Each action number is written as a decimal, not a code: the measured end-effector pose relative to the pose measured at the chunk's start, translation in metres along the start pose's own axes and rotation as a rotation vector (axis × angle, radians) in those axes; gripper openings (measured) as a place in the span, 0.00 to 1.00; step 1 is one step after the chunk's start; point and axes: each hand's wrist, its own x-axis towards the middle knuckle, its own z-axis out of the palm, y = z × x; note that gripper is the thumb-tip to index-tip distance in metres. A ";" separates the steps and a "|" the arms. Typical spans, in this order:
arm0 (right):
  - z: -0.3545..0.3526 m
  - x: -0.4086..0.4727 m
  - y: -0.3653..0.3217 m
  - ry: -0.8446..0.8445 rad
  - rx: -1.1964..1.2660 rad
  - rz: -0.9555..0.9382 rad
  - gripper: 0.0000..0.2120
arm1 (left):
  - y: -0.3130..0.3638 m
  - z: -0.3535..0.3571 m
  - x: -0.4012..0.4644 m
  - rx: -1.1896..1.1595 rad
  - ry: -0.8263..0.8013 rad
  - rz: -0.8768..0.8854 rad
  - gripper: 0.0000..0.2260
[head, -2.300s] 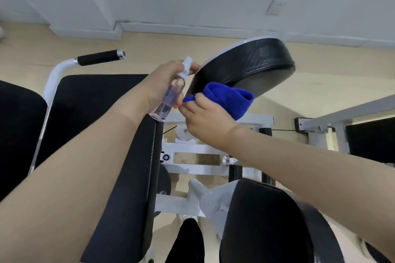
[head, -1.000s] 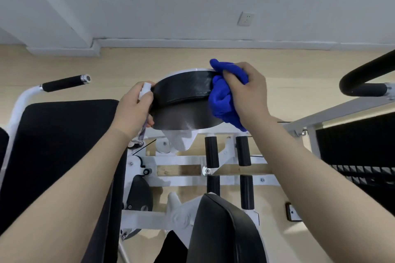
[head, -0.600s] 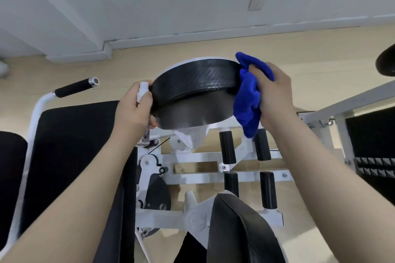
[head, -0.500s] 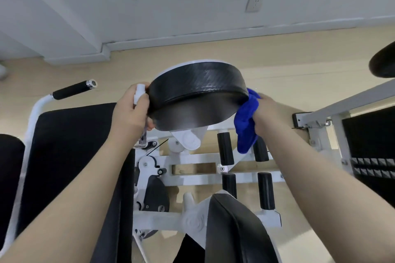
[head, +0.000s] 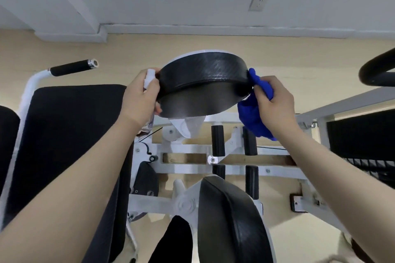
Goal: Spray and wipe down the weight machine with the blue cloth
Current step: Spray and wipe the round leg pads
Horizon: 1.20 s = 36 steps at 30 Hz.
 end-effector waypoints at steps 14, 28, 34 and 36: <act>-0.002 -0.109 -0.003 -0.473 -0.129 0.138 0.08 | 0.000 -0.002 -0.034 0.122 -0.410 0.023 0.12; 0.039 -0.244 -0.059 -1.288 -1.185 -0.996 0.10 | -0.067 -0.025 -0.171 0.161 -0.612 -0.068 0.10; 0.047 -0.251 -0.049 -0.989 -1.550 -0.936 0.07 | -0.107 -0.005 -0.252 0.388 -0.865 -0.123 0.13; 0.054 -0.253 -0.048 -0.792 -1.723 -0.803 0.10 | -0.117 0.000 -0.273 0.362 -0.832 -0.142 0.10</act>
